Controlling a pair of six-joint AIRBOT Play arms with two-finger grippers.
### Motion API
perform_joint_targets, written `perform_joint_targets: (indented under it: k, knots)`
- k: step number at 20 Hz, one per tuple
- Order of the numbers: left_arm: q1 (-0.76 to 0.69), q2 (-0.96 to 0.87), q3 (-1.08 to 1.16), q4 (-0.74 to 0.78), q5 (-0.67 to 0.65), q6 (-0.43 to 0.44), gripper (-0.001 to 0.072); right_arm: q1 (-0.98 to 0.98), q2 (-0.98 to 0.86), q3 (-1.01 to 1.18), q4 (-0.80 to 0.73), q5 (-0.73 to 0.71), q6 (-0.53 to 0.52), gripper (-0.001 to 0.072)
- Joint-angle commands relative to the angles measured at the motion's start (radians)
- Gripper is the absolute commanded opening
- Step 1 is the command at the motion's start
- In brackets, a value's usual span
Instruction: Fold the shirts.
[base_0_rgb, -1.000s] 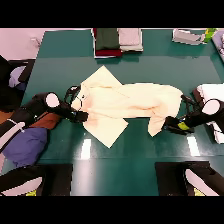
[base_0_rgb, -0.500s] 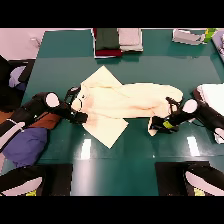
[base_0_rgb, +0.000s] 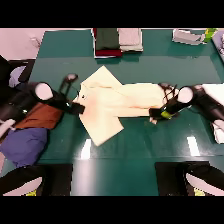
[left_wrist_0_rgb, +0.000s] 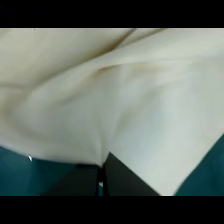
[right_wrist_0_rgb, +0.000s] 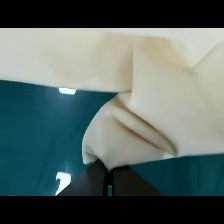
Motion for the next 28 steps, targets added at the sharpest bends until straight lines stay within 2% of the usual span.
perform_joint_targets:
  k: [1, 4, 9, 11, 16, 18, 21, 23, 26, 28]
  knots:
    - [0.000, 0.137, 0.256, 0.162, -0.022, 0.000, 0.0022, -0.025, 0.140, 0.250, -0.173, 0.066, -0.003, 0.0023]
    - [0.000, 0.248, 0.543, 0.251, -0.018, 0.000, 0.0022, -0.128, 0.242, 0.534, -0.173, 0.068, -0.034, 0.0023]
    - [0.000, 0.294, 0.983, 0.263, -0.047, -0.001, 0.0022, -0.294, 0.315, 0.916, -0.173, 0.075, -0.075, 0.0023]
    - [0.000, 0.294, 1.059, 0.263, -0.044, -0.004, 0.0021, -0.348, 0.326, 1.001, -0.173, 0.101, -0.095, 0.0023]
    - [0.000, 0.271, 1.056, 0.259, -0.058, -0.019, 0.0021, -0.455, 0.232, 1.176, -0.172, 0.276, -0.154, 0.0023]
    - [0.000, 0.248, 0.988, 0.278, -0.084, -0.019, 0.0021, -0.470, 0.184, 1.156, -0.163, 0.309, -0.160, 0.0023]
    - [0.000, 0.175, 0.797, 0.296, -0.174, -0.019, 0.0022, -0.470, 0.131, 0.994, -0.124, 0.314, -0.161, 0.0023]
    - [0.001, 0.091, 0.662, 0.312, -0.183, -0.022, 0.0022, -0.470, 0.060, 0.894, -0.077, 0.333, -0.161, 0.0023]
    - [0.033, -0.073, 0.507, 0.302, -0.061, -0.080, 0.0022, -0.470, -0.076, 0.738, -0.075, 0.313, -0.173, 0.0023]
    - [0.086, -0.205, 0.481, 0.260, 0.030, -0.108, 0.0022, -0.470, -0.175, 0.643, -0.068, 0.258, -0.193, 0.0023]
